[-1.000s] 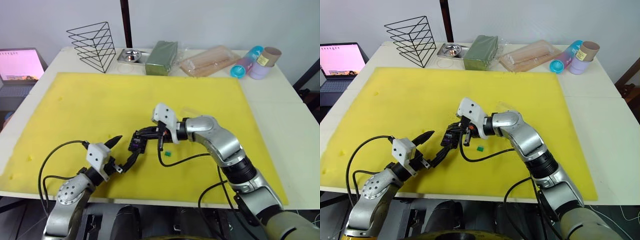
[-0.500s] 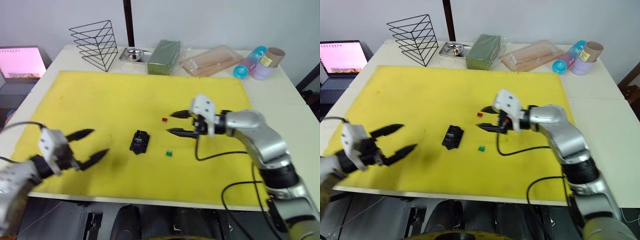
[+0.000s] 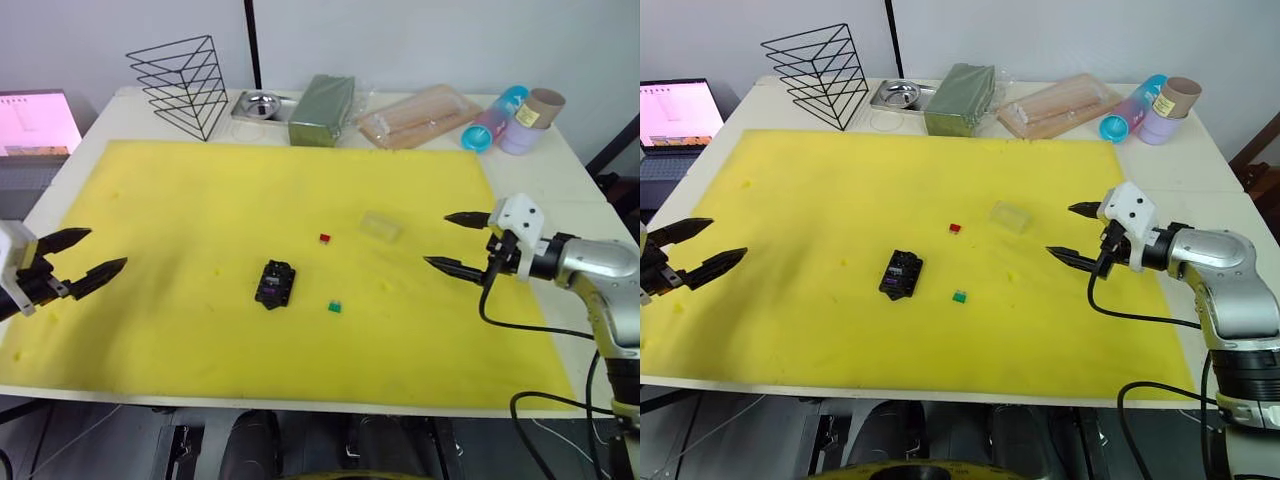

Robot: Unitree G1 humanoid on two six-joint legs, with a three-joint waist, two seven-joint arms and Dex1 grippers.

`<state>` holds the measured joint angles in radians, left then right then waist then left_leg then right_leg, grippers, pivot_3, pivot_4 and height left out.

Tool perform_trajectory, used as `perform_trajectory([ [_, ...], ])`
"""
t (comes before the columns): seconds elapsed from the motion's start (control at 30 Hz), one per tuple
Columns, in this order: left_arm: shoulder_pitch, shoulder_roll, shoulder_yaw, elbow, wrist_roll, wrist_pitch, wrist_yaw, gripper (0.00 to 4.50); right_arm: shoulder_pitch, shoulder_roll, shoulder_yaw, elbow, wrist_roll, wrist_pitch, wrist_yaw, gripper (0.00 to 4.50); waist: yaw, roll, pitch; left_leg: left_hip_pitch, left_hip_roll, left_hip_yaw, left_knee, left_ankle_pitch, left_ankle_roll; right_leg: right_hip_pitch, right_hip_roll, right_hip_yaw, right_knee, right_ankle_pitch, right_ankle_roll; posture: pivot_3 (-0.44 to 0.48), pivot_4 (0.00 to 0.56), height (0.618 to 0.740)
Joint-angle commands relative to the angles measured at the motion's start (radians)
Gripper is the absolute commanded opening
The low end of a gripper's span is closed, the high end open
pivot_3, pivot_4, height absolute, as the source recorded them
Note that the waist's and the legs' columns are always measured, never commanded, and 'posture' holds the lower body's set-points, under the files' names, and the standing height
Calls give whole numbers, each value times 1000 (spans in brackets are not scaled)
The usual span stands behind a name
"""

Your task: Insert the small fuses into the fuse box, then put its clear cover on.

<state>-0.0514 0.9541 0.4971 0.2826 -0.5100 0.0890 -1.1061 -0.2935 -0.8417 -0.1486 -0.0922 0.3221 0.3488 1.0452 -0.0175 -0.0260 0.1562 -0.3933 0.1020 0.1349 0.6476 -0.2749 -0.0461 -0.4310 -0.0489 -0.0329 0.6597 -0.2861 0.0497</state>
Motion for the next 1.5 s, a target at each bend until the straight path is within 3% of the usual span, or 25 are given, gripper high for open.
perform_trajectory([
  [0.03, -15, 0, 16, -7, 9, -30, -3, 4500, 0, -9, -36, -15, 16, -7, -16, 4485, 1, 0, 0, 0, 0, 0, 0, 0, 0, 0, 0, 0, 0, 0, 0, 0, 150, 740],
  [0.27, -31, -32, 18, -46, 17, -53, 27, 4500, -13, -12, -31, -18, 27, 39, -45, 4485, 2, 0, 0, 0, 0, 0, 0, 0, 0, 0, 0, 0, 1, 0, 0, 0, 150, 740],
  [0.47, -33, -63, 15, -202, -32, 15, 50, 4500, -25, -19, -10, -69, 48, 66, -27, 4485, 4, 0, 0, 0, 0, 0, 1, 0, 0, 0, 0, 0, 1, 0, 0, 0, 150, 740],
  [0.67, 40, -47, 30, -362, -124, 160, 8, 4500, -10, -17, 22, -154, 52, 65, -16, 4485, -1, 0, 0, 1, 0, 0, 1, 0, 0, 0, 1, 1, 3, 0, 0, 0, 150, 740],
  [0.8, 85, -46, -12, -479, -127, 104, -100, 4500, 15, -15, 56, -210, 39, 9, 15, 4485, 3, 0, 0, 1, 0, 0, 1, 0, 0, 0, 1, 1, 3, 0, 0, 0, 150, 740],
  [1.03, 141, -84, -52, -643, -175, 133, -118, 4500, 44, -15, 91, -265, 37, -39, 41, 4485, 4, 0, 1, 1, 0, -1, 2, 0, 0, 1, 1, 2, 3, 0, 0, 0, 150, 740],
  [1.37, 182, -107, -56, -712, -197, 136, -138, 4500, 60, -17, 122, -304, 37, -67, 75, 4485, 4, -1, 1, 1, 0, -1, 3, 0, 0, 2, 2, 2, 3, 0, 0, 0, 150, 740],
  [1.5, 183, -108, -64, -729, -205, 138, -143, 4500, 44, -13, 138, -315, 85, 36, 62, 4485, 4, -1, 1, 1, 0, -2, 3, 0, 0, 2, 2, 2, 3, 0, 0, 0, 150, 740],
])
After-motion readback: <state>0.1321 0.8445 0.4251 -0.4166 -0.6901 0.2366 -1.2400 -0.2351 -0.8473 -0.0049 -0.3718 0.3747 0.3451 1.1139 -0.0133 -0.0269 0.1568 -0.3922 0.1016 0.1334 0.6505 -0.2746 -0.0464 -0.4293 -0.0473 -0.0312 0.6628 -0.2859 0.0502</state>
